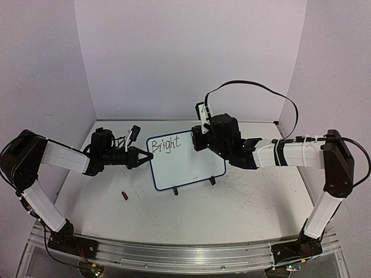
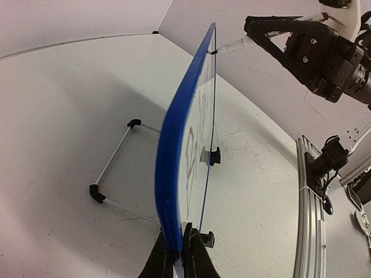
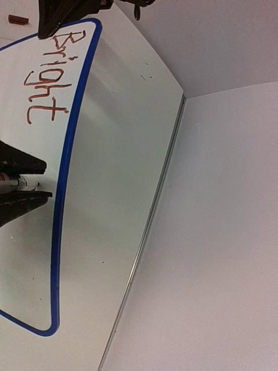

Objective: Write a sentence on the whiteboard

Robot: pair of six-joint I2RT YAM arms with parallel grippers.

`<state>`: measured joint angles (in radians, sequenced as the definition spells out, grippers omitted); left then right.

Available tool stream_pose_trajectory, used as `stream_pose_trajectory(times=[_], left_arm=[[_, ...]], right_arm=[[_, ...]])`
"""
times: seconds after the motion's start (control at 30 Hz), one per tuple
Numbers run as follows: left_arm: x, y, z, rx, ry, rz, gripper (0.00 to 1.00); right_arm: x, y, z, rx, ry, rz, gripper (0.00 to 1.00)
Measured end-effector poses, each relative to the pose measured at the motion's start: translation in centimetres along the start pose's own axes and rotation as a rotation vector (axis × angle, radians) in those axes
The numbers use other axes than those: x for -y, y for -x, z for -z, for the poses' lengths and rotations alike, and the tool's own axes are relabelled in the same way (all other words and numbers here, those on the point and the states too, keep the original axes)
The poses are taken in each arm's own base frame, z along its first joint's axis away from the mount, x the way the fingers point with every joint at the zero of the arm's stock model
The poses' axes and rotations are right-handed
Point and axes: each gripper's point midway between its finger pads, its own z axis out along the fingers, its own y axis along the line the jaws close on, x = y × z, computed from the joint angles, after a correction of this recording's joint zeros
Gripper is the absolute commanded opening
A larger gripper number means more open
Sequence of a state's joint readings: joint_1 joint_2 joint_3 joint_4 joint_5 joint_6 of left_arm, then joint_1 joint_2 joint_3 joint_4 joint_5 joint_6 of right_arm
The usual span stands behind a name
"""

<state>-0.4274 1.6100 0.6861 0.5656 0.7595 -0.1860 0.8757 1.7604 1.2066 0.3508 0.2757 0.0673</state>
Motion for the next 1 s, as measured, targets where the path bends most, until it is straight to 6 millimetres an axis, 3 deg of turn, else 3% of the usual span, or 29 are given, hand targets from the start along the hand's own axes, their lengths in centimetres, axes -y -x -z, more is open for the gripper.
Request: stream_pose_trajectory(times=[0.47, 1.0], left_arm=[[0.0, 0.0, 0.0, 0.0, 0.002, 0.0, 0.0], [0.0, 0.0, 0.0, 0.0, 0.002, -0.003, 0.0]], right_arm=[[-0.8, 0.1, -0.2, -0.001, 0.039, -0.009, 0.0], [-1.4, -1.3, -0.1, -0.043, 0.069, -0.014, 0.0]])
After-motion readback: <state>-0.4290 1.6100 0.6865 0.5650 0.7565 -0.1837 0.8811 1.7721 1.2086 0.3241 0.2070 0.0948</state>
